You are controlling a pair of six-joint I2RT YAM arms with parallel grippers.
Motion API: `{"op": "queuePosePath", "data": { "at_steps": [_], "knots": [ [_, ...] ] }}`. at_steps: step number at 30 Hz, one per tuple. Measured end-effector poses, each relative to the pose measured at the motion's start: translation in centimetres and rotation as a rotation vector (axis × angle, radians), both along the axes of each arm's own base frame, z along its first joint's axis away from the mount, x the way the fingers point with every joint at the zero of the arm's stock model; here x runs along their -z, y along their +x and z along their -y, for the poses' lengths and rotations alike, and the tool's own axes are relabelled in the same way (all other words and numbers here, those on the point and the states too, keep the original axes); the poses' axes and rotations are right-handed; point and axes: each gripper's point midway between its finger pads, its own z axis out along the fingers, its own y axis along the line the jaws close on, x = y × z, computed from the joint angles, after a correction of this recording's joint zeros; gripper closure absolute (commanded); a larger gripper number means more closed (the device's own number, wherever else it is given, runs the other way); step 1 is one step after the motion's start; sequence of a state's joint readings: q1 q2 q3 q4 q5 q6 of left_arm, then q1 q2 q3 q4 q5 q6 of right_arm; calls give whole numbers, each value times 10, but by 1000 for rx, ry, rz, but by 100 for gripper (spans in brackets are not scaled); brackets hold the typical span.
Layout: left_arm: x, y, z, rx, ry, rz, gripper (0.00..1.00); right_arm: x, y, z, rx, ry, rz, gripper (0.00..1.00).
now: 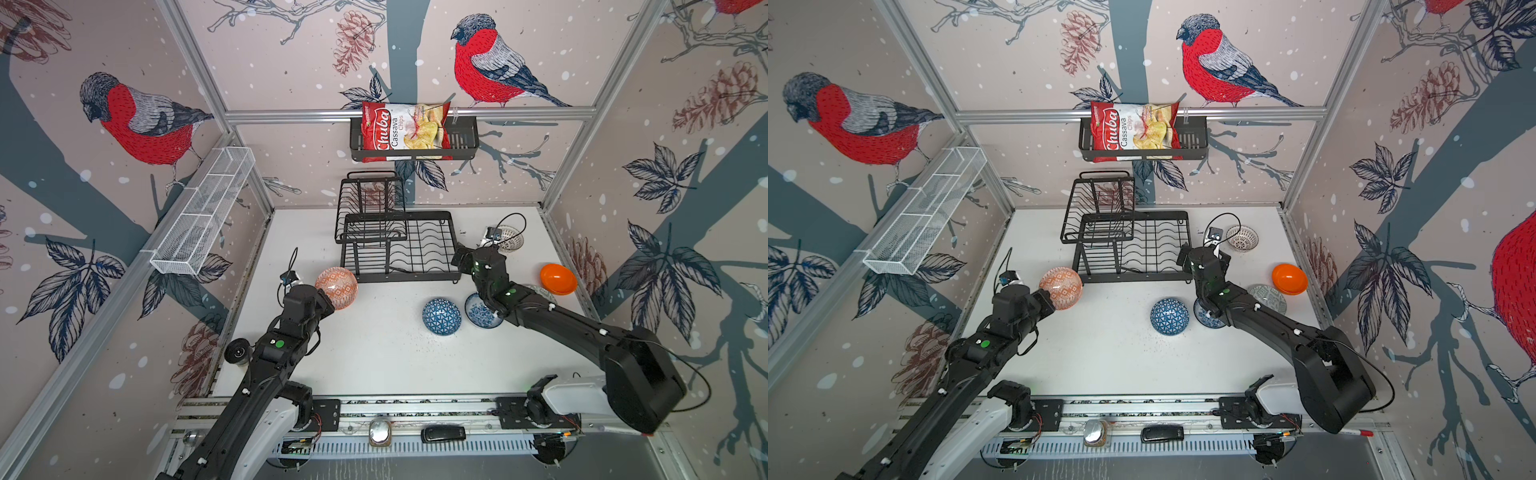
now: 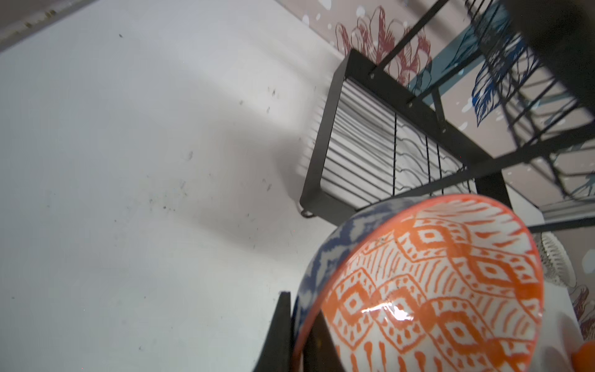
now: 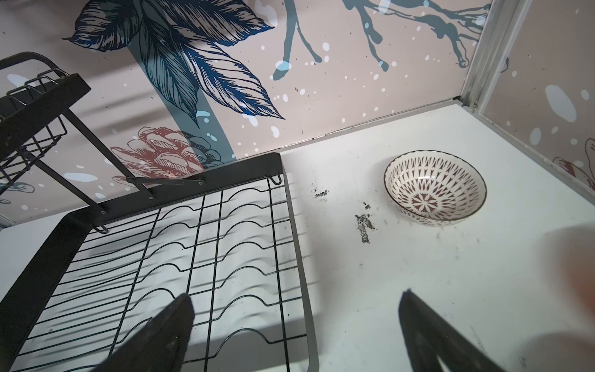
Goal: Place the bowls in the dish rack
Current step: 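Grasp the orange-and-white patterned bowl rim with the left gripper and lift it, then carry the bowl above the rack with the left gripper while the right rises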
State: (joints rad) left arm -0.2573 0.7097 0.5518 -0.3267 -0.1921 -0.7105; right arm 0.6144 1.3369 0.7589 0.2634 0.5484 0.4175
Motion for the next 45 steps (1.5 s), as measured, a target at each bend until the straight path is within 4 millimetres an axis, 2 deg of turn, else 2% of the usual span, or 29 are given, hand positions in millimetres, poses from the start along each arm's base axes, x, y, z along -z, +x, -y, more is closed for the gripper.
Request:
{"op": "queuePosePath", "data": {
  "at_steps": [3, 9, 12, 15, 18, 19, 21, 23, 26, 30, 38, 45],
  "knots": [
    [-32, 13, -10, -48, -2, 52, 100, -2, 0, 0, -1, 5, 7, 0],
    [-117, 44, -29, -116, 34, 191, 100, -3, 1, -1, -4, 8, 14, 0],
    [-156, 56, -34, -132, 60, 253, 100, -9, 6, -6, -13, 5, 16, 0],
    [-194, 67, -33, -128, 72, 325, 100, -32, 6, -15, -38, 17, 43, 0],
    [-226, 76, -28, -102, 67, 414, 100, -75, 8, -21, -50, 62, 103, 0],
    [-235, 79, -25, -91, 68, 448, 100, -95, 11, -22, -49, 78, 127, 0],
    [-246, 88, -15, -59, 58, 499, 100, -132, 18, -23, -42, 104, 164, 0],
    [-253, 100, 6, -7, 58, 541, 100, -171, 27, -25, -46, 143, 205, 0],
    [-260, 118, 50, 102, 68, 591, 100, -202, 35, -29, -59, 199, 210, 0],
    [-267, 137, 87, 152, 73, 656, 100, -232, 37, -37, -100, 305, 205, 0],
    [-292, 158, 138, 137, 111, 786, 100, -264, 37, -43, -170, 550, 192, 0],
    [-282, 175, 172, 86, 158, 816, 100, -278, 27, -70, -297, 748, 142, 0]
  ]
}}
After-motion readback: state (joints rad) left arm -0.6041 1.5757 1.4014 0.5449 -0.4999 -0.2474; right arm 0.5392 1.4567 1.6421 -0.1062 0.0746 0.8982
